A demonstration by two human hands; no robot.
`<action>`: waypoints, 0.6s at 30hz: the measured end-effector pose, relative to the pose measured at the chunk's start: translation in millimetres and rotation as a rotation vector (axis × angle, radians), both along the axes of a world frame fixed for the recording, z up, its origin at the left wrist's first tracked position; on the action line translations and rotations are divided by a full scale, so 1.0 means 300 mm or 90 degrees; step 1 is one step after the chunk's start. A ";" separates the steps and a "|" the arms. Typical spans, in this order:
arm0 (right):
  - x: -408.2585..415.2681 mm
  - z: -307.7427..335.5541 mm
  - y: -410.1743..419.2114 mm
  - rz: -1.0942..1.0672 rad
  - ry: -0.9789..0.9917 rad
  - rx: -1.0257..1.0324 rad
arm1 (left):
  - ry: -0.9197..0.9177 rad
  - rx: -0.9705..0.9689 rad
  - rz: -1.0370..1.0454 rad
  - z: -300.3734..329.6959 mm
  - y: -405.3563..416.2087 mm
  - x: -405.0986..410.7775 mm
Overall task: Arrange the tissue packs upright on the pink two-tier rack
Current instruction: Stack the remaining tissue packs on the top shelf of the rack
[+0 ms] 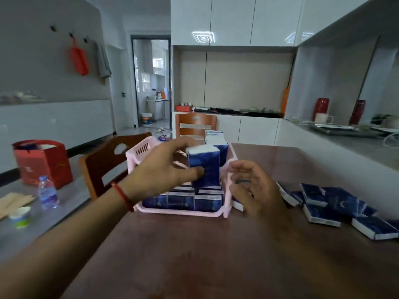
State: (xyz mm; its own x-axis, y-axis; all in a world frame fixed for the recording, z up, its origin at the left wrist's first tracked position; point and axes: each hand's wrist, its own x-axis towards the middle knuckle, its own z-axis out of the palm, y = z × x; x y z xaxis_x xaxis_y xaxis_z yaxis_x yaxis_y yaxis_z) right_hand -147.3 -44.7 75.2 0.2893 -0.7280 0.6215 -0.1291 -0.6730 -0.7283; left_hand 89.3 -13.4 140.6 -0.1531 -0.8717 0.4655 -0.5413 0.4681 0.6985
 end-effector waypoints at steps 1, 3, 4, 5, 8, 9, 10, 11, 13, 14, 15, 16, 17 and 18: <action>0.020 0.008 -0.010 -0.059 -0.008 -0.029 | 0.017 -0.013 0.026 0.038 -0.025 0.036; 0.060 0.036 -0.036 -0.160 -0.018 -0.111 | 0.036 -0.020 0.065 0.101 -0.090 0.101; 0.078 0.052 -0.055 -0.188 -0.021 -0.145 | 0.038 -0.008 0.079 0.122 -0.130 0.126; 0.092 0.070 -0.075 -0.203 -0.026 -0.164 | 0.034 0.011 0.090 0.133 -0.174 0.146; 0.124 0.125 -0.150 -0.232 -0.059 -0.162 | -0.011 0.076 0.110 0.130 -0.312 0.177; 0.130 0.141 -0.174 -0.240 -0.076 -0.150 | -0.026 0.095 0.115 0.125 -0.352 0.177; 0.136 0.154 -0.195 -0.246 -0.095 -0.139 | -0.037 0.113 0.118 0.120 -0.389 0.174; 0.139 0.164 -0.213 -0.250 -0.113 -0.128 | -0.038 0.130 0.118 0.119 -0.420 0.167; 0.141 0.170 -0.240 -0.252 -0.134 -0.108 | -0.031 0.158 0.109 0.119 -0.469 0.152; 0.140 0.166 -0.252 -0.252 -0.137 -0.098 | -0.030 0.167 0.101 0.121 -0.490 0.145; 0.138 0.158 -0.263 -0.251 -0.135 -0.088 | -0.029 0.179 0.094 0.123 -0.503 0.139; 0.135 0.149 -0.272 -0.251 -0.133 -0.077 | -0.024 0.193 0.087 0.123 -0.517 0.135; 0.131 0.142 -0.278 -0.250 -0.133 -0.066 | -0.018 0.208 0.078 0.120 -0.529 0.131; 0.128 0.137 -0.283 -0.248 -0.135 -0.058 | -0.016 0.222 0.067 0.115 -0.541 0.130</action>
State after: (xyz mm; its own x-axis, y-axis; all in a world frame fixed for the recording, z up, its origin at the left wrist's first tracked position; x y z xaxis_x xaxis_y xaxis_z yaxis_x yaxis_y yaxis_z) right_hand -108.8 -129.5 116.2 -0.1366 -0.6974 0.7036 -0.2400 -0.6658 -0.7065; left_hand 128.2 -175.7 175.0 -0.0609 -0.9889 0.1353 -0.5929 0.1449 0.7922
